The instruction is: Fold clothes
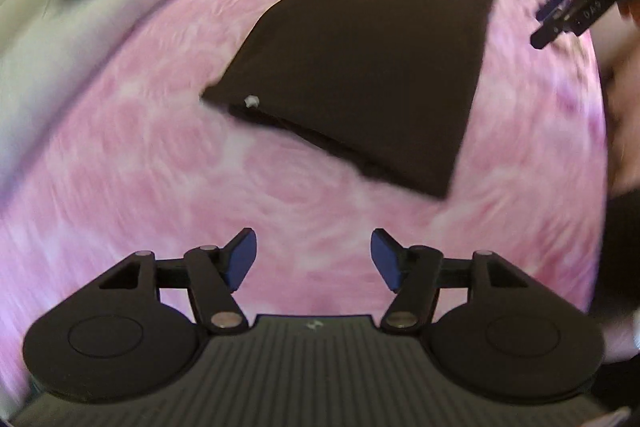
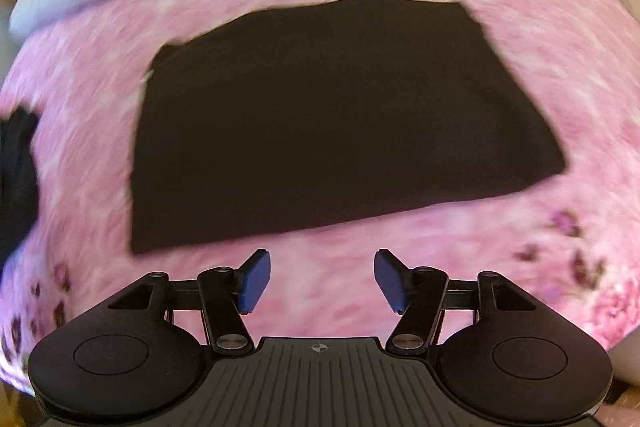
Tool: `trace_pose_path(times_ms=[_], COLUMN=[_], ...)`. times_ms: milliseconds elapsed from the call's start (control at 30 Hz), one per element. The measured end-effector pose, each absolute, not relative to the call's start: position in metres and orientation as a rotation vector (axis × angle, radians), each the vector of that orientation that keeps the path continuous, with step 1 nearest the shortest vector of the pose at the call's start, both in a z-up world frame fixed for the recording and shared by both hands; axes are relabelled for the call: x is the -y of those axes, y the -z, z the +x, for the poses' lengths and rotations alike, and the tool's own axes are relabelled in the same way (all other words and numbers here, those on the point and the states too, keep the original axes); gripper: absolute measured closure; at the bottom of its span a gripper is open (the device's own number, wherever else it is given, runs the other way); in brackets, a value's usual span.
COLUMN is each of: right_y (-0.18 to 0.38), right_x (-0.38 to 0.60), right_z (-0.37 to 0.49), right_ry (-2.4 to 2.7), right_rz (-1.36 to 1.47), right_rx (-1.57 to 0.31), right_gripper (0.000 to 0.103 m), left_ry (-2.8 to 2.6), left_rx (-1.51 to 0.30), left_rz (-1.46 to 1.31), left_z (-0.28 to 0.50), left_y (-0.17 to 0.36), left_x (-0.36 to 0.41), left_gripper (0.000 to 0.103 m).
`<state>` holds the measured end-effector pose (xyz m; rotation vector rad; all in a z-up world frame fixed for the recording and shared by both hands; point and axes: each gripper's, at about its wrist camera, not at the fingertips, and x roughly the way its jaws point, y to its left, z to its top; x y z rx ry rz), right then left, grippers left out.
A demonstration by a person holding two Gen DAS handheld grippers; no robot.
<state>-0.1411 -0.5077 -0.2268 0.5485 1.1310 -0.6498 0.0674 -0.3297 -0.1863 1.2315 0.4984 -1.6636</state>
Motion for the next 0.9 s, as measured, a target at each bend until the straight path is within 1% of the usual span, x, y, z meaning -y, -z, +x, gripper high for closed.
trace_pose_path(times_ms=[33, 100, 200, 500, 733, 800, 900], right_y=[0.231, 0.238, 0.252, 0.285, 0.299, 0.302, 0.310], right_x=[0.493, 0.468, 0.437, 0.419, 0.411, 0.405, 0.392], right_z=[-0.126, -0.101, -0.070, -0.059, -0.060, -0.057, -0.046], right_ry=[0.623, 0.568, 0.502, 0.560, 0.609, 0.606, 0.579], right_rz=[0.523, 0.452, 0.353, 0.342, 0.327, 0.298, 0.205], right_rx=[-1.144, -1.162, -1.182, -1.145, -1.128, -1.127, -1.150], right_gripper=[0.041, 0.040, 0.040, 0.039, 0.039, 0.039, 0.039], left_ry=[1.701, 1.775, 1.839, 1.936, 2.010, 1.999, 1.996], left_rx=[-0.406, -0.178, 0.114, 0.787, 1.024, 1.053, 1.047], left_rz=[1.282, 1.392, 1.512, 1.690, 1.646, 1.637, 1.646], left_z=[0.068, 0.069, 0.069, 0.084, 0.096, 0.097, 0.094], left_y=[0.191, 0.208, 0.238, 0.332, 0.346, 0.347, 0.349], left_x=[0.332, 0.337, 0.355, 0.411, 0.428, 0.437, 0.453], left_gripper=[0.032, 0.032, 0.032, 0.032, 0.032, 0.036, 0.049])
